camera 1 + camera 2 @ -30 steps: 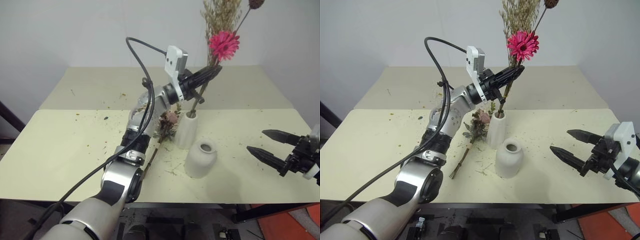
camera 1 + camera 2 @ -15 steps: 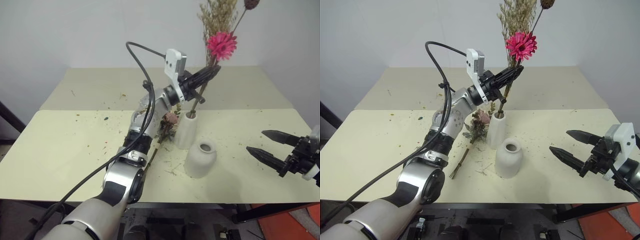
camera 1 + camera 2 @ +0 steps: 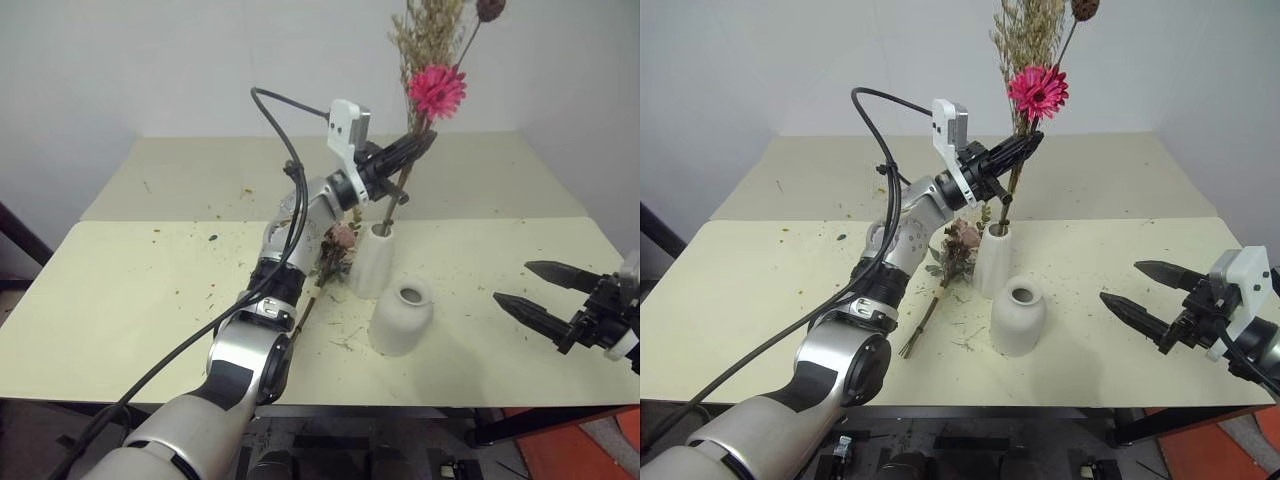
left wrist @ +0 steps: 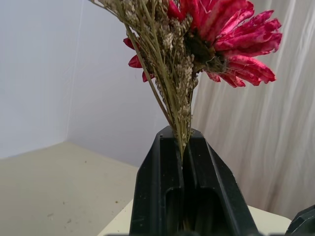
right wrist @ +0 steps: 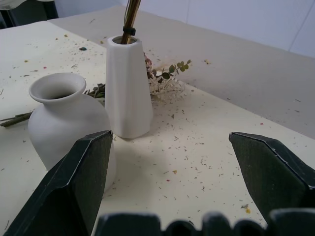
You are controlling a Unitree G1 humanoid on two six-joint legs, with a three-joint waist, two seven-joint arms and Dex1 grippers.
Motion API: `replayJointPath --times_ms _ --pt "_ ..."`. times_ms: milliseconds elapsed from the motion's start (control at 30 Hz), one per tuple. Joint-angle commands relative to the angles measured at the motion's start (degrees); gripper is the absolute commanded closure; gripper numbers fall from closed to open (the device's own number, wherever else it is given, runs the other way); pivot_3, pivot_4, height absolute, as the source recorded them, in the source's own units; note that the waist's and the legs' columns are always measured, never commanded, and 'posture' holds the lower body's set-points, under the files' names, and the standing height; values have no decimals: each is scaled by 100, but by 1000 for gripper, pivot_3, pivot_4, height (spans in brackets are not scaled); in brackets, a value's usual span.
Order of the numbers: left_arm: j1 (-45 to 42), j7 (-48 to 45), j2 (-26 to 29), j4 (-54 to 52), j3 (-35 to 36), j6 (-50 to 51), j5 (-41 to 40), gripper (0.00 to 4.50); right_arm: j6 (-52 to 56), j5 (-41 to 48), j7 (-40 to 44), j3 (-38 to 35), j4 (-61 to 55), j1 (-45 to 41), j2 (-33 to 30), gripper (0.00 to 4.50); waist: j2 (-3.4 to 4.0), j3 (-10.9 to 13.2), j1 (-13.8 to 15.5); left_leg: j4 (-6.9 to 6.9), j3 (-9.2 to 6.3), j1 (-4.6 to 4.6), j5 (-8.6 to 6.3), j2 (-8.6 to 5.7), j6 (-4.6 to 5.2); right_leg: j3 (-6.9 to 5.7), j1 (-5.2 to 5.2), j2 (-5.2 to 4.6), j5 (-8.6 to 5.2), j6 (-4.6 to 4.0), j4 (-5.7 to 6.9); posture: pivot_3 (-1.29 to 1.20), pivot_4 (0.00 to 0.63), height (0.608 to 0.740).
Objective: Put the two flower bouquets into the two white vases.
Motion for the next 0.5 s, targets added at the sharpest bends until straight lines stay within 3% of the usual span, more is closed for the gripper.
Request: replayJointPath --times_ms 33,500 --pt "-272 23 -30 -62 97 -54 -89 4483 -46 92 -73 -114 -181 -94 31 0 0 0 1 0 0 -1 0 0 0 0 0 0 0 0 0 0 150 740" --pt "111 -117 -90 113 -161 -541 329 4483 -14 111 -155 -110 -288 -61 104 0 3 -2 2 0 0 0 0 0 0 0 0 0 0 0 0 0 150 740"
